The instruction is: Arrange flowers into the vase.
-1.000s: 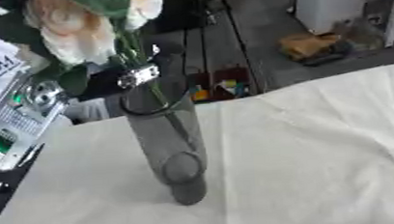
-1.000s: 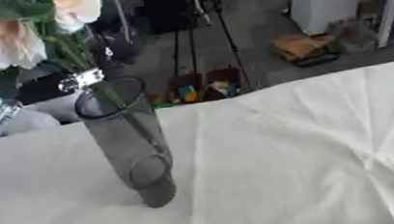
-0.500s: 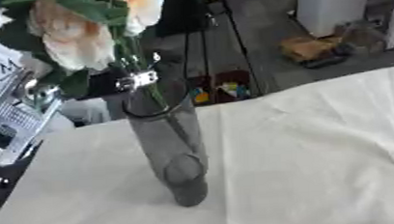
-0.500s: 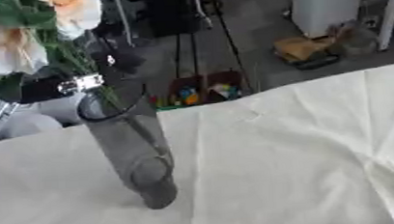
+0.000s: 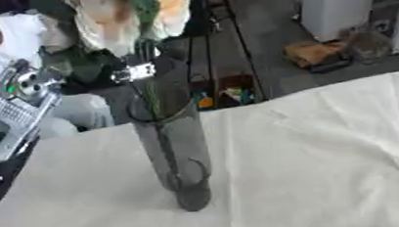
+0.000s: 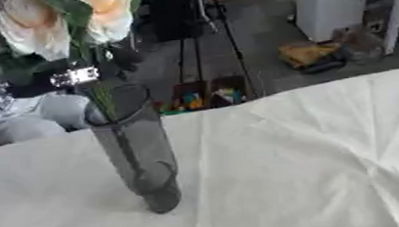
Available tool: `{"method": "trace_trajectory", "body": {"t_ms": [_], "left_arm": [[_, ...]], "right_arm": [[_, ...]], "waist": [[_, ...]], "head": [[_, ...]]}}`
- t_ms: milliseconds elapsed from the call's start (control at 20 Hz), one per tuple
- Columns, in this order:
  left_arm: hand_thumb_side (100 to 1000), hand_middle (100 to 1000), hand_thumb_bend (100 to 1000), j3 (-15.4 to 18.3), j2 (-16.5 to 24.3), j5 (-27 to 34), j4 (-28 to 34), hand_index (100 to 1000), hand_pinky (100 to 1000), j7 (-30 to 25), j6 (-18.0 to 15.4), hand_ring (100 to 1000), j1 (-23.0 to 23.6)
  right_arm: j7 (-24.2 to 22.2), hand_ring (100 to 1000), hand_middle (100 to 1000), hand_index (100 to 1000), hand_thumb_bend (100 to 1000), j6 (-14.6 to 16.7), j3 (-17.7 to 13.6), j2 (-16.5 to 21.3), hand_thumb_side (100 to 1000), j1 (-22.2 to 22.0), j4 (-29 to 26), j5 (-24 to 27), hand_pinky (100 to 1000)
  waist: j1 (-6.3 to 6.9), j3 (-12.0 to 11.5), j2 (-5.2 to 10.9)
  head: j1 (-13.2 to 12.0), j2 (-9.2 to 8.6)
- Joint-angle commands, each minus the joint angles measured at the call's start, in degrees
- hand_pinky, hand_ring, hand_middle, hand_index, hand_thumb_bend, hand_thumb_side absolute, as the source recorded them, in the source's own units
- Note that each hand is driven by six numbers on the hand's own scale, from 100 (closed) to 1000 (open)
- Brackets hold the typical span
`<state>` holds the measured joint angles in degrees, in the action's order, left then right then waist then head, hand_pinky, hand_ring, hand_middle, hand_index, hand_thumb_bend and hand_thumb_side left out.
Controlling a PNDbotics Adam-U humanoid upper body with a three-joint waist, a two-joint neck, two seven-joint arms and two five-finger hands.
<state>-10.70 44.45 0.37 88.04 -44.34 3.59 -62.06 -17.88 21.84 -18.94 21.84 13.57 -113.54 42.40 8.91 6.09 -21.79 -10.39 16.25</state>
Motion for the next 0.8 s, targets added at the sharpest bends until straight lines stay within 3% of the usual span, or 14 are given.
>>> {"method": "trace_trajectory", "body": {"t_ms": [50, 800], "left_arm": [[1000, 1000, 100, 1.15, 2.73, 0.77, 0.27, 1000, 1000, -0.59, 0.20, 1000, -1.55], [1000, 1000, 100, 0.36, 3.64, -1.99, 1.92, 1000, 1000, -5.03, -1.63, 1000, 1.51]], "right_arm": [[0.07, 725, 607, 742, 100, -0.42, 0.13, 0.68, 1000, 0.14, -1.05, -0.31, 606], [0.49, 724, 605, 741, 100, -0.31, -0.30, 0.43, 1000, 0.46, -1.05, -0.39, 605]], "waist": [[-0.21, -0.20, 1.63], [-0.14, 0.18, 1.00]], "head": [[0.16, 0.22], [0.53, -0.44]]}}
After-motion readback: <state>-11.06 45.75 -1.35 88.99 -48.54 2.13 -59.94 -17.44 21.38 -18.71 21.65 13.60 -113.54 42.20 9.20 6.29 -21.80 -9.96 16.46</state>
